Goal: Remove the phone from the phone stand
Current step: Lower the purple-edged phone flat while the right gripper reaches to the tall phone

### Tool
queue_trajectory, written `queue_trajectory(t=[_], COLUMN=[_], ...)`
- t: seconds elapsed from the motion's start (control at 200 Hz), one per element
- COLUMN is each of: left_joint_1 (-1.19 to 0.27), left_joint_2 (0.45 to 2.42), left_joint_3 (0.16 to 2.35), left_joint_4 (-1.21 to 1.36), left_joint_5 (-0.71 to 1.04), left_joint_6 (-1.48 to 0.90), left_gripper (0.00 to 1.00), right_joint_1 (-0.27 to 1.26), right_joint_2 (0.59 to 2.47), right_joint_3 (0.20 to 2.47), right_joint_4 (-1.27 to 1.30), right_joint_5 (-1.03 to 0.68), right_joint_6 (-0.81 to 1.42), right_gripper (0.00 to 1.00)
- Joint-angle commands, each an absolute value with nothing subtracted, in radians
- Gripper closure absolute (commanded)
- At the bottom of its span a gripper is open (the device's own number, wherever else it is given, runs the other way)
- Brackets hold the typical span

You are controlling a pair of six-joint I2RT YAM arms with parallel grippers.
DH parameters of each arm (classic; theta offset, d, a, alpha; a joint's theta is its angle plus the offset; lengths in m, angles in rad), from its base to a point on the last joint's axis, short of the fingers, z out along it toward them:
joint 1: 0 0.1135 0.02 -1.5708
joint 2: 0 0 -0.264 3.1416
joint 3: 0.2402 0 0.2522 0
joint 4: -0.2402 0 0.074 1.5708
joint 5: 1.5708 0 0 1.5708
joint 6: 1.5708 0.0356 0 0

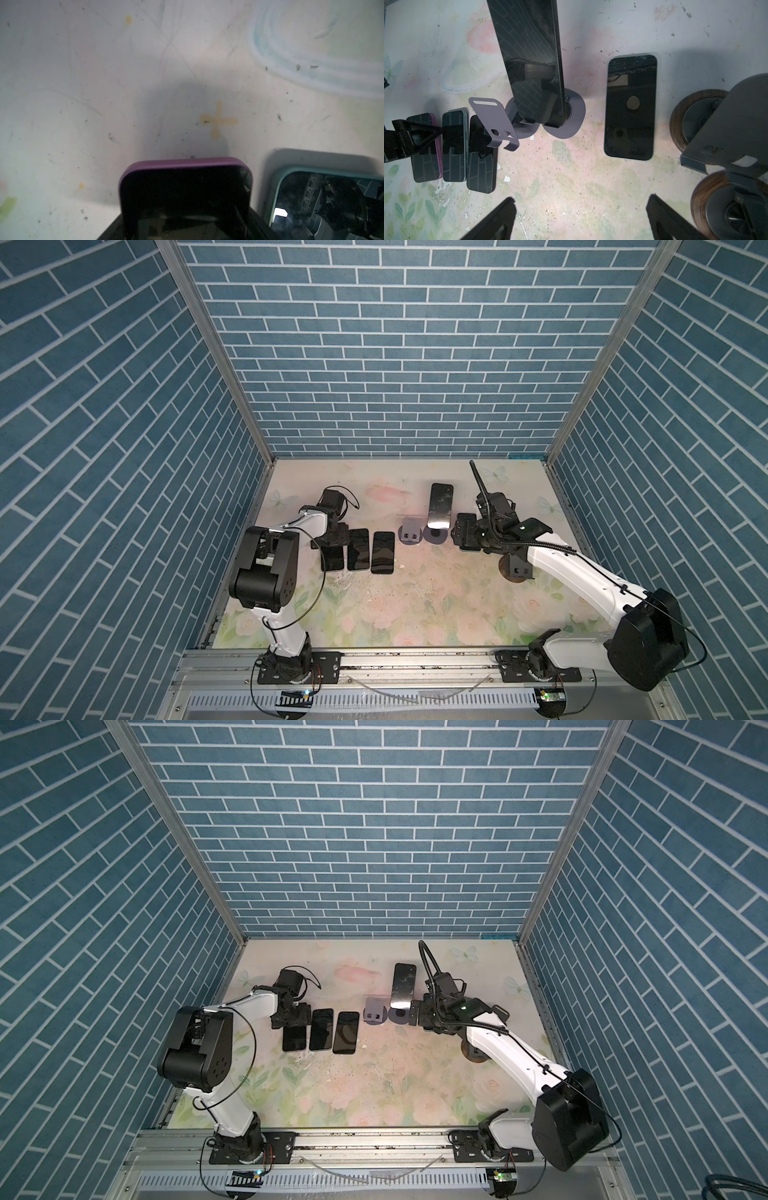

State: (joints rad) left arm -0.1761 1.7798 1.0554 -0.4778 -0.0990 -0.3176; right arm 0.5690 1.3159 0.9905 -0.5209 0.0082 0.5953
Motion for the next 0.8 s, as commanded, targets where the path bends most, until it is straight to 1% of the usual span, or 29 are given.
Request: queue_trajectory(t=[0.0, 0.65, 0.795], left_joint_1=[-0.17, -0.17, -0.17], left_joint_2=[1.809, 1.809, 1.805], left_joint_3=[1.069, 1.071, 1.072], left_joint_4=[-0.522, -0.54, -0.541], left_joint_5=[-0.096, -0.098, -0.096], left_joint_6=[-0.311, -0.308, -0.308], left_gripper=[0.31, 0.19, 0.18], right_joint_1=[0.577, 0.583, 0.584], right_joint_2=[1.324, 1.336, 1.336], right_joint_3=[1.042, 1.041, 1.044], right_joint_4=[-0.511, -0.504, -0.505], right_joint_5=[0.029, 0.026, 0.026], right_joint_6=[0.618, 0.617, 0.617], right_gripper=[0.01, 0.01, 0.01])
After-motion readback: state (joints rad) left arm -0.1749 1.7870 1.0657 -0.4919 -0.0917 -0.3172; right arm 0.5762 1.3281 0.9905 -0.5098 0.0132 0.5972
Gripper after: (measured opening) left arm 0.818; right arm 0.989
